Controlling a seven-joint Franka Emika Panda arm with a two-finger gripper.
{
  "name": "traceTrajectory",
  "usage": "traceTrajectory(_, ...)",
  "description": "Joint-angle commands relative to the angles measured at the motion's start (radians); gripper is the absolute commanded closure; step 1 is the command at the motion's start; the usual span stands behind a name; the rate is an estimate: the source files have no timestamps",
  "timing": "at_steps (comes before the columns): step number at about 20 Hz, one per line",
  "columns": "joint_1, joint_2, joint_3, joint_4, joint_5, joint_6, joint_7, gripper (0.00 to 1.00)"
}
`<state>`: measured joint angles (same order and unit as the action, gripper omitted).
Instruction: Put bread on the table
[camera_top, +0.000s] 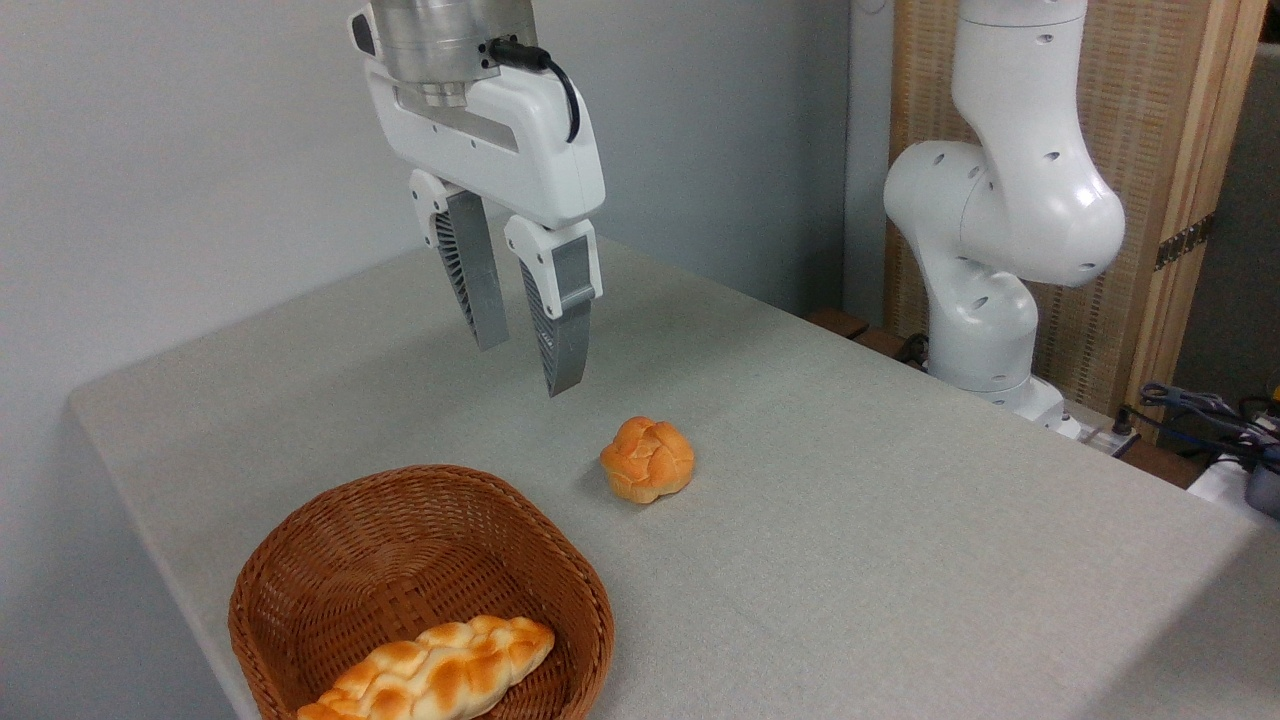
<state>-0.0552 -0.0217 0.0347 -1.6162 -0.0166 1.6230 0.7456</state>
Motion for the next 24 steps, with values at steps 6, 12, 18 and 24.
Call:
traceTrajectory(6, 0.017, 0.077, 0.011, -0.008, -0.023, 0.227, -0.018, 0.0)
traceTrajectory(12, 0.034, 0.14, 0.011, -0.135, 0.015, 0.493, -0.003, 0.0)
traceTrajectory(18, 0.038, 0.219, 0.01, -0.169, 0.053, 0.603, 0.0, 0.0)
traceTrajectory(24, 0.038, 0.256, -0.002, -0.171, 0.055, 0.606, 0.061, 0.0)
